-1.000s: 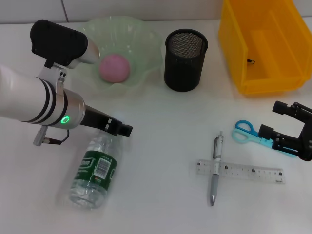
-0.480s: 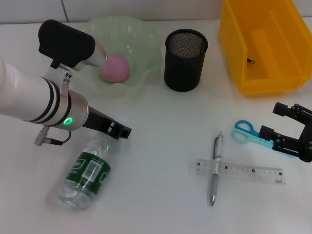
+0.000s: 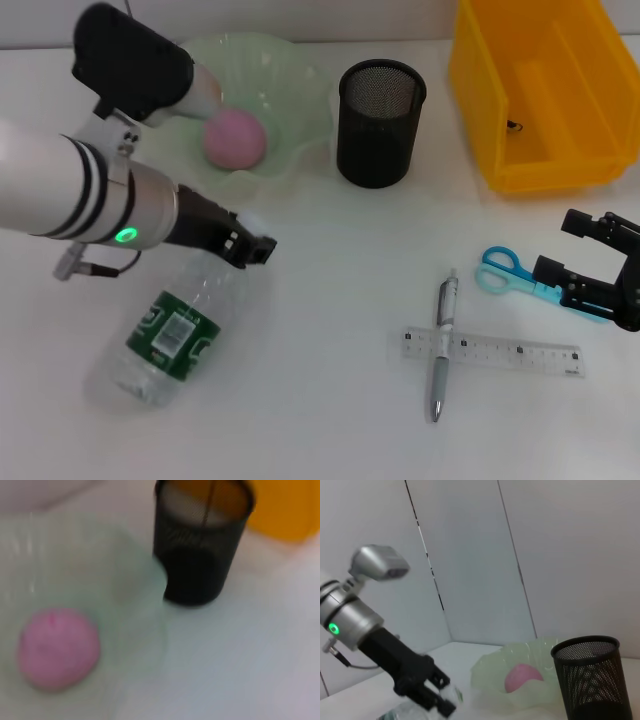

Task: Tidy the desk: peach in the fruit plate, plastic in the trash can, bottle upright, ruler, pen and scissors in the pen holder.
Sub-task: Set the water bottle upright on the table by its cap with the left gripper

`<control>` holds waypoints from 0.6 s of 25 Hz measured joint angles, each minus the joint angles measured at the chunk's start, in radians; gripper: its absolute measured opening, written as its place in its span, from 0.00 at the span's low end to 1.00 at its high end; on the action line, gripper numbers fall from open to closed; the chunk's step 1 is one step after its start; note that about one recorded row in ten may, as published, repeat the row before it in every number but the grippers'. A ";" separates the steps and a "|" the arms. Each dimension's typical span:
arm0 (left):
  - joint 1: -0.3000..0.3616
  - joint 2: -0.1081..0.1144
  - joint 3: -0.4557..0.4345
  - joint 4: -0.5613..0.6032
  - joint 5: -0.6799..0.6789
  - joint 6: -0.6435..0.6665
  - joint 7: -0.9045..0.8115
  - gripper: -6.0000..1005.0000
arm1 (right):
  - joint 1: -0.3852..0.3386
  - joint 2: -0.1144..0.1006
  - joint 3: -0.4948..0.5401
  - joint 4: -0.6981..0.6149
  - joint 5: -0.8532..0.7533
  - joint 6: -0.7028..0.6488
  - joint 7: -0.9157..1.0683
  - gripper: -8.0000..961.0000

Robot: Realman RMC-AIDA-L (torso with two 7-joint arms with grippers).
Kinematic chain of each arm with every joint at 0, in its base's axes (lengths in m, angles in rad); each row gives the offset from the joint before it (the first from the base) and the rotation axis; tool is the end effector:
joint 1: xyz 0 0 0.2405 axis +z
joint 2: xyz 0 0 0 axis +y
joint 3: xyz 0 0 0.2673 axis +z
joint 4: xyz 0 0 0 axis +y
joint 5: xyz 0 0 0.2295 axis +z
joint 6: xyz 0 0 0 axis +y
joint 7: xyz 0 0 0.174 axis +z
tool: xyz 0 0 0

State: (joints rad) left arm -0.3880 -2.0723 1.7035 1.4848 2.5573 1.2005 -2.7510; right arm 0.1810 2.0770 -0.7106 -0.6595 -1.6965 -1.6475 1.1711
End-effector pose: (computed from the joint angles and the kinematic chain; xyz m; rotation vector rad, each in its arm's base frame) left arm -0.1904 0.3646 -0.0751 -2.4993 -0.8740 0.2604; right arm 0.3395 0.2712 -0.0002 -2.4120 0.6603 0.9011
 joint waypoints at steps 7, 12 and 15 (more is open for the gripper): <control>0.112 0.003 -0.146 0.136 -0.222 0.008 0.266 0.46 | -0.003 0.000 0.000 0.000 0.000 0.000 0.002 0.86; 0.173 0.005 -0.292 0.120 -0.443 0.048 0.495 0.45 | -0.002 0.000 0.000 0.000 0.000 -0.004 0.003 0.86; 0.206 0.004 -0.342 0.110 -0.524 0.060 0.589 0.45 | 0.001 0.000 0.000 0.000 0.000 -0.006 0.005 0.86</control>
State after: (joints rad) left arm -0.1822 -2.0678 1.3618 1.5951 2.0329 1.2607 -2.1618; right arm 0.1815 2.0770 -0.7102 -0.6596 -1.6965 -1.6539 1.1765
